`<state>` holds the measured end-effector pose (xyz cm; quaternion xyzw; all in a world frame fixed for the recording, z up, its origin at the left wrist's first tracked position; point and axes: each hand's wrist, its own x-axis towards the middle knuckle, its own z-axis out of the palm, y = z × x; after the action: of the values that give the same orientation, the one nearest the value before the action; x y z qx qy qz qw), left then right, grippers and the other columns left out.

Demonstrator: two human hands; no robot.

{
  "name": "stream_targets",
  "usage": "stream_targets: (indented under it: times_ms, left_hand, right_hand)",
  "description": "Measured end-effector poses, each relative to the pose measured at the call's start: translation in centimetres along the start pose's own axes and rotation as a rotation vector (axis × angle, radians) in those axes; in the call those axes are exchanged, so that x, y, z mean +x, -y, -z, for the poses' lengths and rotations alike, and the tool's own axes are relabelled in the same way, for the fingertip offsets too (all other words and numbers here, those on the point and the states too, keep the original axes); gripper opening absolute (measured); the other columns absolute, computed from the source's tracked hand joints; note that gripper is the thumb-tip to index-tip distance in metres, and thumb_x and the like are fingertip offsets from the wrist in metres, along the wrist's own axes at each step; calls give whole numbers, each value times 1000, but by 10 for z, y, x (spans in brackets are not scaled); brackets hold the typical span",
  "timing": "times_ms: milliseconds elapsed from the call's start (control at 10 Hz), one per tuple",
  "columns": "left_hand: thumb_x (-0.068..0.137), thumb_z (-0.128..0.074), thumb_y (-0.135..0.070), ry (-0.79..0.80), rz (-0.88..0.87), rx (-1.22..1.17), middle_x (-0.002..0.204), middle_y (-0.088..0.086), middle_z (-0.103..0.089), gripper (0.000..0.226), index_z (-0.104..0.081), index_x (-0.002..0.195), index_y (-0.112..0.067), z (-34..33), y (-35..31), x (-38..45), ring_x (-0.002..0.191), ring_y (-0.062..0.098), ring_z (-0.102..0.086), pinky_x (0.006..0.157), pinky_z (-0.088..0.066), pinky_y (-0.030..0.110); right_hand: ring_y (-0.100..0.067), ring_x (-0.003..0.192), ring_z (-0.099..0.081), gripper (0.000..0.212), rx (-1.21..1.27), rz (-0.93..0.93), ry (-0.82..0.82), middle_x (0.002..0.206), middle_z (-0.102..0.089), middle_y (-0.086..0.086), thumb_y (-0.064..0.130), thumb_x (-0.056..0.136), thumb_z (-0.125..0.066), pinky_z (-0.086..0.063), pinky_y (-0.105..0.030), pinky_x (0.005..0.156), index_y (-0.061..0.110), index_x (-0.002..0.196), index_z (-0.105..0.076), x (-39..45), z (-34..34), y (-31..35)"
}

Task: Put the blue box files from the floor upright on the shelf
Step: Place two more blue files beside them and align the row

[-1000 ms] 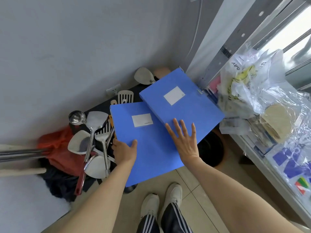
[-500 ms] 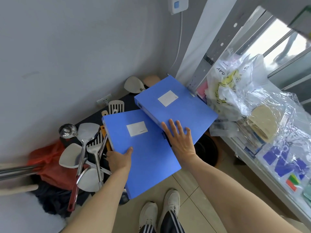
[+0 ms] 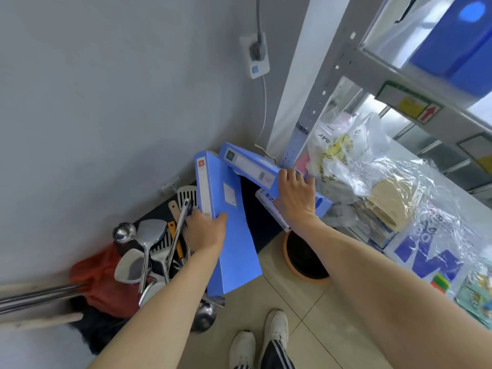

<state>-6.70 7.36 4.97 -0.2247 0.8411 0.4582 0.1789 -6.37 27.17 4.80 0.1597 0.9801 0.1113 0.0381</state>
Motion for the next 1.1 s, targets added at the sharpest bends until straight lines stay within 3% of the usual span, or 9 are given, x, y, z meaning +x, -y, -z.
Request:
stream_targets:
  times_ms: [100, 200, 300, 600, 700, 800, 900, 1000, 1100]
  left_hand:
    - [62, -56, -46, -55, -68, 32, 100, 7, -63, 49, -54, 101, -16, 14, -28, -23, 72, 30, -65, 67, -57, 45]
    - [76, -60, -34, -102, -119, 34, 104, 7, -58, 34, -51, 102, -13, 31, -63, -58, 63, 22, -57, 52, -38, 27]
    - [79, -59, -27, -99, -187, -42, 100, 8, -63, 25, -46, 98, -17, 46, -90, -92, 71, 28, -60, 48, -32, 26]
    - [76, -60, -11, -36, -404, -287, 74, -4, -54, 23, -46, 94, -14, 90, -156, -211, 59, 17, -52, 57, -40, 30]
    - [75, -61, -5, 1, -482, -346, 72, -2, -55, 25, -47, 94, -12, 102, -164, -252, 56, 17, -52, 57, -42, 32]
    - [74, -64, -6, 23, -558, -323, 74, 1, -57, 29, -46, 96, -15, 105, -172, -291, 59, 22, -53, 55, -41, 30]
    - [72, -69, -3, 104, -670, -350, 78, 0, -59, 37, -49, 97, -22, 96, -182, -323, 63, 22, -57, 59, -48, 36]
    - [70, -74, -4, 172, -754, -364, 77, -20, -59, 50, -45, 88, -40, 79, -197, -355, 72, -3, -62, 59, -45, 18]
    - [72, -75, -4, 265, -820, -390, 82, -14, -61, 44, -50, 96, -30, 57, -214, -378, 79, 7, -61, 57, -48, 7]
  right_hand:
    - [-29, 90, -64, 64, 175, -104, -28, 102, -63, -7, 45, 69, -80, -46, -40, 75, 10, 114, -52, -17, 31, -22]
    - [-29, 90, -63, 66, 403, -248, -97, 104, -61, -7, 48, 70, -76, -46, -39, 73, 11, 117, -48, -46, 62, -37]
    - [-30, 85, -63, 62, 623, -394, -130, 102, -62, -4, 44, 72, -73, -42, -35, 64, 14, 118, -43, -77, 98, -48]
    - [-17, 64, -48, 69, 947, -609, -408, 79, -54, 10, 35, 71, -80, -35, -29, 63, 22, 126, -40, -170, 201, -72]
    - [-14, 74, -57, 77, 1029, -646, -582, 93, -62, 7, 29, 65, -88, -45, -31, 65, 23, 131, -48, -207, 219, -87]
    - [-21, 88, -61, 77, 1124, -730, -713, 101, -59, 12, 23, 63, -91, -51, -36, 72, 32, 123, -43, -242, 237, -107]
    - [-14, 84, -58, 82, 1148, -806, -828, 98, -58, 18, 6, 56, -93, -48, -31, 74, 37, 115, -45, -271, 245, -133]
    - [-2, 84, -64, 76, 1162, -910, -888, 90, -61, 20, 2, 57, -89, -47, -13, 72, 49, 99, -45, -287, 251, -162]
    - [-15, 82, -65, 74, 1139, -893, -964, 89, -58, 17, -6, 63, -84, -47, -14, 64, 51, 93, -49, -293, 262, -188]
